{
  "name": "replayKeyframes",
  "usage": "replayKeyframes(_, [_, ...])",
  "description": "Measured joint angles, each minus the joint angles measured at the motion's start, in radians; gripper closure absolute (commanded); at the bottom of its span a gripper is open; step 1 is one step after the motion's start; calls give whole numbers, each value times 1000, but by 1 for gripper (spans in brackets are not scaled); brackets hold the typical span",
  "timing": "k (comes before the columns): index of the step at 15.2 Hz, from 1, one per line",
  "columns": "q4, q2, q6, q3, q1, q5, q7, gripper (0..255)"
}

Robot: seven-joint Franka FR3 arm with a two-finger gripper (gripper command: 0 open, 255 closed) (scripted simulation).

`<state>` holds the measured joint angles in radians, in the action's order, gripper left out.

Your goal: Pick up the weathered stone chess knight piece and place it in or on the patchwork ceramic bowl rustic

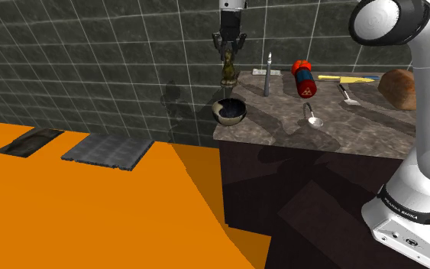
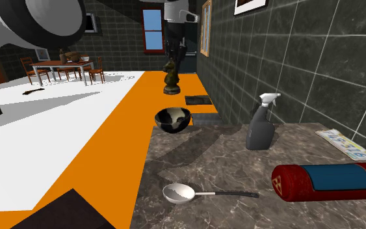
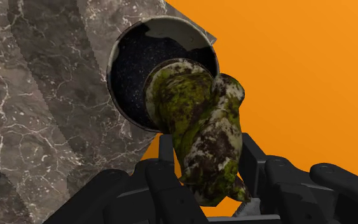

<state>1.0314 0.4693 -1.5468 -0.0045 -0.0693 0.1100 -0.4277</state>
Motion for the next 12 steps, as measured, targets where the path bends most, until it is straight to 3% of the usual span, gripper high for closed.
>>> replayKeyframes(12, [255, -58, -196, 0, -5, 1, 16, 255])
